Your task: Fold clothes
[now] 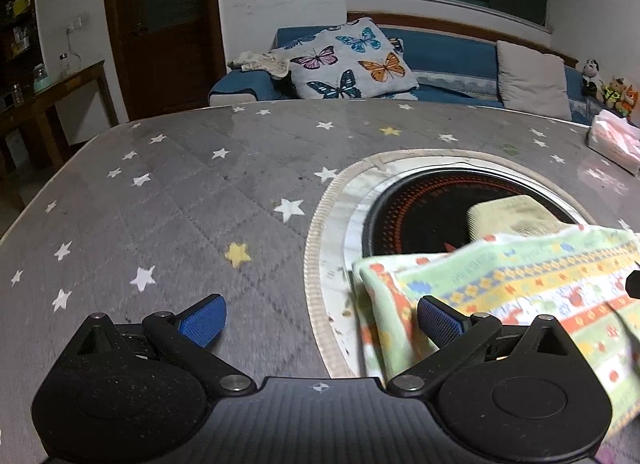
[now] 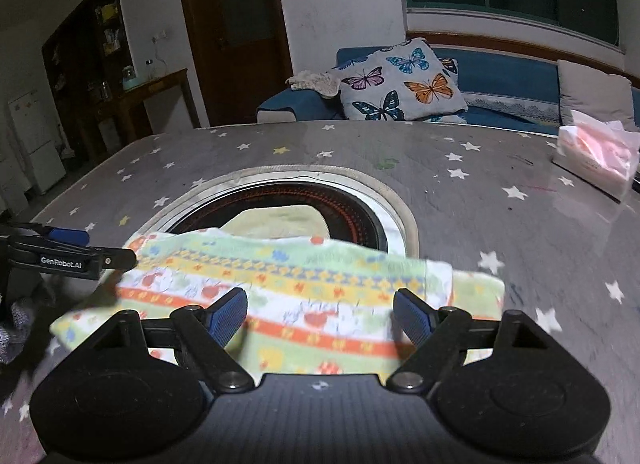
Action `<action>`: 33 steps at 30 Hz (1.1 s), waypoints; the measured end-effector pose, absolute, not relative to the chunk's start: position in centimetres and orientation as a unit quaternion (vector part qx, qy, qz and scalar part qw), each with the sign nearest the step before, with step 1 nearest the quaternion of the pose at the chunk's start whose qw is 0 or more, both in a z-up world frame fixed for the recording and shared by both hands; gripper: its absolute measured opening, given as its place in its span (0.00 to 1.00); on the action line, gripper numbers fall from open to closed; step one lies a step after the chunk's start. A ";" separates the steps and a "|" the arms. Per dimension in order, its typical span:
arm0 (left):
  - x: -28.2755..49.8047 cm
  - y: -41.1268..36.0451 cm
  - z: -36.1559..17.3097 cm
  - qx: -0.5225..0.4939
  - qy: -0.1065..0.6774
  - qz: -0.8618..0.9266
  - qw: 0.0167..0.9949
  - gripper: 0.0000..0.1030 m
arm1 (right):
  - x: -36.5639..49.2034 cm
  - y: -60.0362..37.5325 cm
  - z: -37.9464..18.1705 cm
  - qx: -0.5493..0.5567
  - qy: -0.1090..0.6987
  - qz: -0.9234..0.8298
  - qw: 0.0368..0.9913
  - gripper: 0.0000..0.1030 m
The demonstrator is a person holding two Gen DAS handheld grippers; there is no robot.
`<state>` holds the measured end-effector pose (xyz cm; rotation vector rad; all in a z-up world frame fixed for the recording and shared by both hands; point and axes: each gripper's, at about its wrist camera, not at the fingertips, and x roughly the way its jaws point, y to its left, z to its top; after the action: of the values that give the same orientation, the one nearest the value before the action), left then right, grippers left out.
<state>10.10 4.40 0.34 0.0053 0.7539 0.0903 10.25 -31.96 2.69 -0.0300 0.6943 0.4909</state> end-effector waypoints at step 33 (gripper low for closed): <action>10.0 4.2 0.6 0.004 0.370 0.030 0.929 1.00 | 5.6 -26.9 3.6 -0.107 0.302 0.306 0.897 0.92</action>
<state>9.98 4.17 0.64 0.0084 0.7577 0.0608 5.60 -26.94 3.57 -0.2219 0.6255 0.6330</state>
